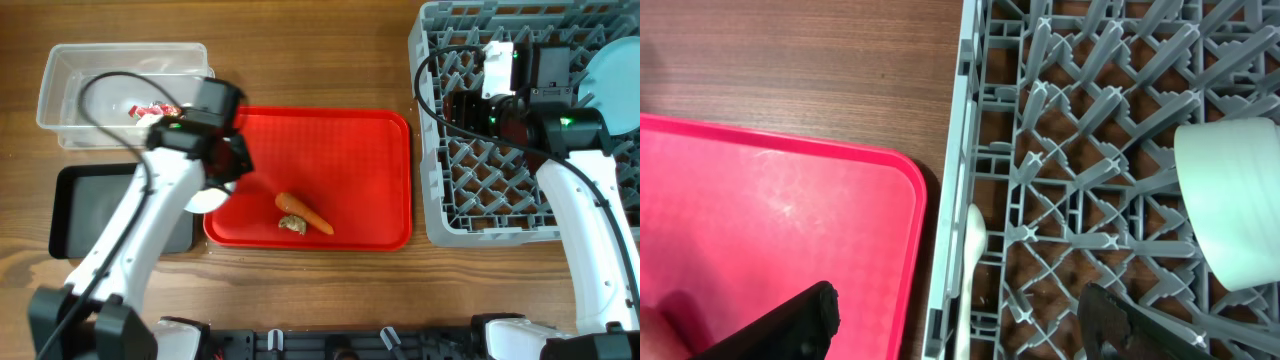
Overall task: Sort waste into correct bins and load items into the dishwasher rack
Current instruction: 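Reach left gripper to the blue rice bowl and grip its rim, then carry the bowl left and tip the rice onto the black tray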
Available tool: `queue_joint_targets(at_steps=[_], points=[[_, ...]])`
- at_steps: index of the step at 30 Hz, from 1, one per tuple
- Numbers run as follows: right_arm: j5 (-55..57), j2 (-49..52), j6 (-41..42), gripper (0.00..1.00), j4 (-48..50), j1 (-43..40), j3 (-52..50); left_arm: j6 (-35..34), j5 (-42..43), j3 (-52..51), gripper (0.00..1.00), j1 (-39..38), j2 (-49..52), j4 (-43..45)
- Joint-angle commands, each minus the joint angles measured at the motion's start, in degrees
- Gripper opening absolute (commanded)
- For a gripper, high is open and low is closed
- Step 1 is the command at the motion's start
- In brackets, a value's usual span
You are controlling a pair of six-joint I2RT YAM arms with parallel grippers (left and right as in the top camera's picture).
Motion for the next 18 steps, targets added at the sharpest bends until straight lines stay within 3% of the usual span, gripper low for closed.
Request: queue_joint_targets(at_steps=[1,18], points=[[-0.7,-0.2,0.1,0.79,0.3,0.2,0.0,4.0,1.4,1.1,0.04,8.0,-2.7,0.7],[-0.7,-0.2,0.1,0.79,0.3,0.2,0.0,24.0,44.0,-0.3,0.04,40.9,-1.1,4.8]])
